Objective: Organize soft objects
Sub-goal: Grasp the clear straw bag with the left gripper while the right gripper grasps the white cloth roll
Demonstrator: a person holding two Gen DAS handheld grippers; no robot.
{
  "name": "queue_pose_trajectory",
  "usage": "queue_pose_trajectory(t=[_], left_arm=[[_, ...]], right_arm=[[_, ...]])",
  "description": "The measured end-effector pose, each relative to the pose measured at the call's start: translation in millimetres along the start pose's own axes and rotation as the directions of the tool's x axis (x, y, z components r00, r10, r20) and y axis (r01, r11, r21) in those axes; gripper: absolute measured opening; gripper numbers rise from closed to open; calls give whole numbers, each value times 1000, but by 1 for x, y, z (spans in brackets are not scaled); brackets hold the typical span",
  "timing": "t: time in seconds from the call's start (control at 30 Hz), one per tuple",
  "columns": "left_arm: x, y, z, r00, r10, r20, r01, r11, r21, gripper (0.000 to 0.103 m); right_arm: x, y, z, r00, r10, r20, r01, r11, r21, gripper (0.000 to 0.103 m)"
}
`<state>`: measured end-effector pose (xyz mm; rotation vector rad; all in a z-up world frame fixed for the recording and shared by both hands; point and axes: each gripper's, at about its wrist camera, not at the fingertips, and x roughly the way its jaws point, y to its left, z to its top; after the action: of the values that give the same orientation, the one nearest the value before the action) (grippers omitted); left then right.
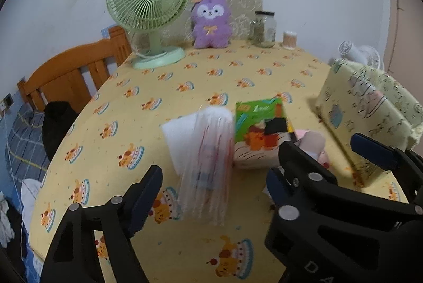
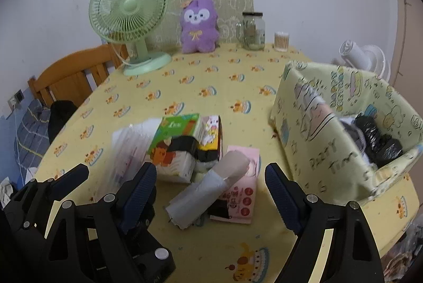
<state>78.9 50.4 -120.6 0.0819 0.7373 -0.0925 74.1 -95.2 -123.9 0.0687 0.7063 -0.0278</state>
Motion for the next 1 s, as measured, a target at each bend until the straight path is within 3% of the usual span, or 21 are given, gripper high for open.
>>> queue_pose_trajectory(t=[0.13, 0.37, 0.5, 0.67, 0.73, 0.83, 1.0], left_arm=[[8, 4, -4, 1000, 24, -19, -25, 1000, -10, 75], [26, 5, -9, 996, 22, -81, -23, 1000, -13, 46], [26, 2, -10, 997, 10, -76, -10, 1000, -9, 38], [25, -1, -10, 997, 5, -77, -6, 1000, -13, 28], [25, -2, -10, 997, 1, -78, -2, 1000, -14, 26], [25, -3, -9, 997, 2, -77, -3, 1000, -12, 23], [19, -2, -9, 998, 3, -69, -5, 1000, -19, 21]], right_arm=[[8, 3, -4, 1000, -7, -22, 7, 1000, -13, 87], [25, 1, -12, 996, -29, -87, 29, 1000, 4, 87], [30, -1, -14, 995, -31, -98, 32, 999, 14, 85], [36, -3, -14, 994, -18, -110, 20, 1000, 18, 65], [36, -3, -13, 994, -23, -109, 24, 1000, 9, 48], [35, -4, -12, 994, -24, -107, 24, 1000, 3, 35], [30, -4, -11, 995, -1, -104, 2, 1000, 5, 24]])
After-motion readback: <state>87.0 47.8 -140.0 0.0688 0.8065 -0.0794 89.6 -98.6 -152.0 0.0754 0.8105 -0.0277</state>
